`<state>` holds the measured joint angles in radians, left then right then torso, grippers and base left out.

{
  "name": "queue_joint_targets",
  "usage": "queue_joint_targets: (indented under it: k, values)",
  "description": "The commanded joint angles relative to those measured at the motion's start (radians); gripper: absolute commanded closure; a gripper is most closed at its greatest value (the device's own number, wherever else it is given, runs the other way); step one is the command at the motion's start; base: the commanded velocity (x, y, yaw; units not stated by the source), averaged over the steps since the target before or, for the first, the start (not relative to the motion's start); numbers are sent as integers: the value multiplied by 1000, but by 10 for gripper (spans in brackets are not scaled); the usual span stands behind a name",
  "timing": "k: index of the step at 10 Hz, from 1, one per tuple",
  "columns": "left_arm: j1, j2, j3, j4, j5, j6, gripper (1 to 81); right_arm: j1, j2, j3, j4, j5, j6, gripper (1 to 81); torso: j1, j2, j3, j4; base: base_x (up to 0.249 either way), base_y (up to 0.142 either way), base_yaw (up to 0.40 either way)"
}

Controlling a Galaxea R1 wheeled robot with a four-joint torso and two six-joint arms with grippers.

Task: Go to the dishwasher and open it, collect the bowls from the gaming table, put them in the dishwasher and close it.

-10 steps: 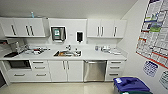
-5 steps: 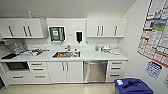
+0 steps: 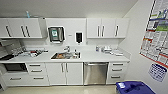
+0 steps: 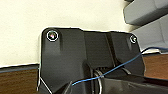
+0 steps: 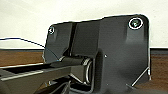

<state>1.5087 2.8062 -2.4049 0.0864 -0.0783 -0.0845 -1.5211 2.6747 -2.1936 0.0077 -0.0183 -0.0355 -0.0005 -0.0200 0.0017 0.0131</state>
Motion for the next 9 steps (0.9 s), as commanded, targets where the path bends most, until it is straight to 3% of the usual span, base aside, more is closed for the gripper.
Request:
queue_joint_targets:
  k: [1,9]
  values:
    - [-55,-16,7,4,46,-5,10,52,-23,14,-5,-51,0,10,1,0,0,0,134,0,0]
    - [-55,-16,7,3,38,-5,10,52,-20,14,-5,-51,0,10,1,0,0,0,136,0,0]
